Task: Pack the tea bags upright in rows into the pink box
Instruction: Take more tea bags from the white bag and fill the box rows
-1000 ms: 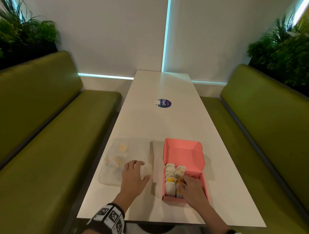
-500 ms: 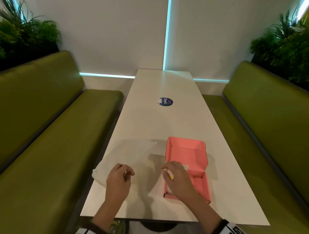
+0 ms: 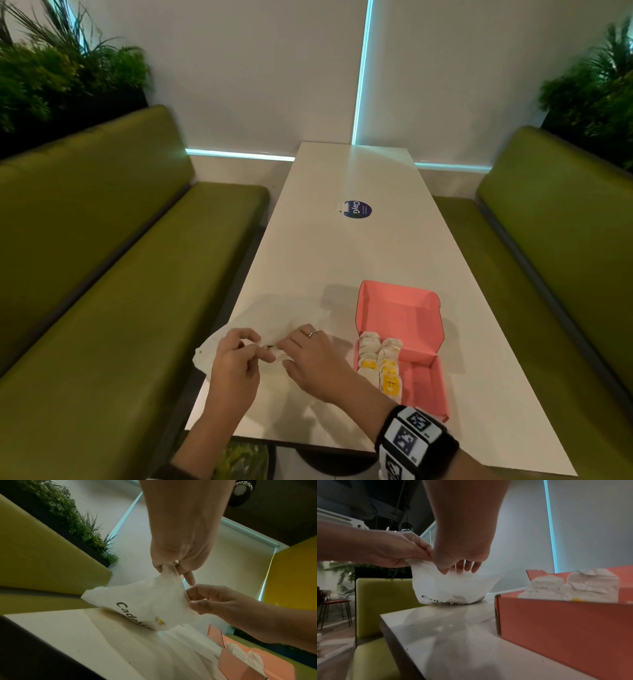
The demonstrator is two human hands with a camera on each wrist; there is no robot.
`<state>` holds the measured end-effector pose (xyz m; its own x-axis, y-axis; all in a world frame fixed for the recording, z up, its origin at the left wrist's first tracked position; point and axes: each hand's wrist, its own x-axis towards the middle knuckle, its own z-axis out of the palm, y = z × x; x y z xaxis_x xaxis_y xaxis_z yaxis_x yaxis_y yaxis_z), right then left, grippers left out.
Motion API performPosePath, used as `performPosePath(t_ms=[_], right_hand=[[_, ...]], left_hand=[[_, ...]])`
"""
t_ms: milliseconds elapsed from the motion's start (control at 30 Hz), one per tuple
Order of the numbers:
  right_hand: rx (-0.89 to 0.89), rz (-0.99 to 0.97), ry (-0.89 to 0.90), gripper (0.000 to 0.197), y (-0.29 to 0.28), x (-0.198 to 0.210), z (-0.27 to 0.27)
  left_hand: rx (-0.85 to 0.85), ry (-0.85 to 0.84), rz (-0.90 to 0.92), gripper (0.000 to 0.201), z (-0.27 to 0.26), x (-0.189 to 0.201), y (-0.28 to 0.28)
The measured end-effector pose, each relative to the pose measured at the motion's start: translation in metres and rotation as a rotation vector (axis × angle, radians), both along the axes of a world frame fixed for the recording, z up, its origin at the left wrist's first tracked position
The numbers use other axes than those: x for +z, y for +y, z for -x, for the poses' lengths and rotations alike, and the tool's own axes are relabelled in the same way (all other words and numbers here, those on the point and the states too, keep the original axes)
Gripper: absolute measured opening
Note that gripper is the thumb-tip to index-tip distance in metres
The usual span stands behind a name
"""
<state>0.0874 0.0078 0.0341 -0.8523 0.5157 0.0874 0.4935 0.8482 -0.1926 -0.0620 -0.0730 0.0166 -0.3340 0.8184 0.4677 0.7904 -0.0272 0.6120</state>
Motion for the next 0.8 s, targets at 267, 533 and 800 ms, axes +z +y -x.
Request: performPosePath(t_ms=[267, 533, 800], right_hand=[[0.006, 0.121, -0.160, 0.036, -0.004, 0.005, 0.004], [-0.319, 0.577, -0.052, 0.045, -0.008, 0.007, 0.006], [-0.384, 0.393, -0.149, 0.056, 0.001, 0.004, 0.026]], left_hand=[[0.069, 0.127, 0.201, 0.044, 0.002, 0.012, -0.002], [0.156, 0.249, 0.553, 0.066, -0.006, 0.019, -0.007], [-0.090, 0.019, 0.583, 0.084, -0.013, 0.010, -0.003]])
